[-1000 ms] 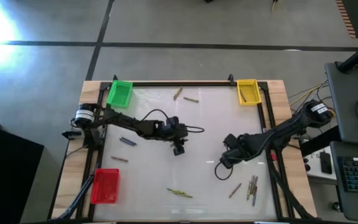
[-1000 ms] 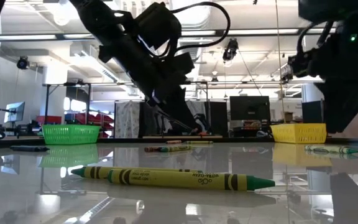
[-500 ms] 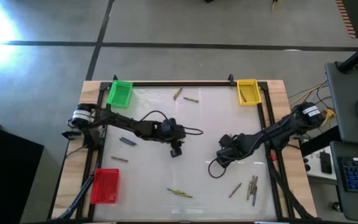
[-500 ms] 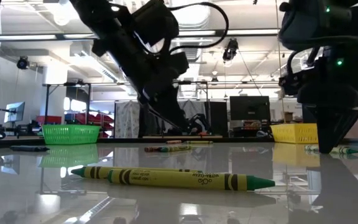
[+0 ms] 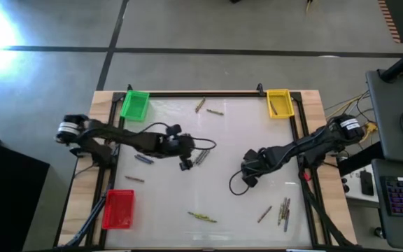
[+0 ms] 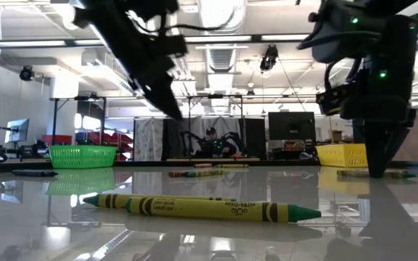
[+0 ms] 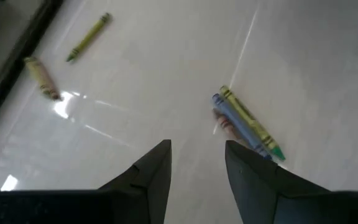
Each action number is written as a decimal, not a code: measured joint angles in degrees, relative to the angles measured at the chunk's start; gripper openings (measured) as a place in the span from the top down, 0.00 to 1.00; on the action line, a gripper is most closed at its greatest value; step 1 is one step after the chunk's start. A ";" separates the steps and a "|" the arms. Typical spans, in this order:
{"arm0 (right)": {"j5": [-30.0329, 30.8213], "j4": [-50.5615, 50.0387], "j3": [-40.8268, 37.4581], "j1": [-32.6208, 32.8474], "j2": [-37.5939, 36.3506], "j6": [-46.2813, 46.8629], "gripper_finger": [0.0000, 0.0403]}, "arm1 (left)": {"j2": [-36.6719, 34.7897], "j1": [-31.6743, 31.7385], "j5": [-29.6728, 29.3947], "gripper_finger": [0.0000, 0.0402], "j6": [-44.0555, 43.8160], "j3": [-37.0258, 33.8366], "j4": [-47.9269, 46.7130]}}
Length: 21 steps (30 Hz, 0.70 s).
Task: Sort crayons
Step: Put the green crayon into the green basket
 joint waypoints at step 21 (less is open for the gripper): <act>-4.60 16.29 36.76 -18.41 24.00 -32.75 0.98 | -25.49 -0.36 -0.05 0.67 -11.31 -23.23 6.77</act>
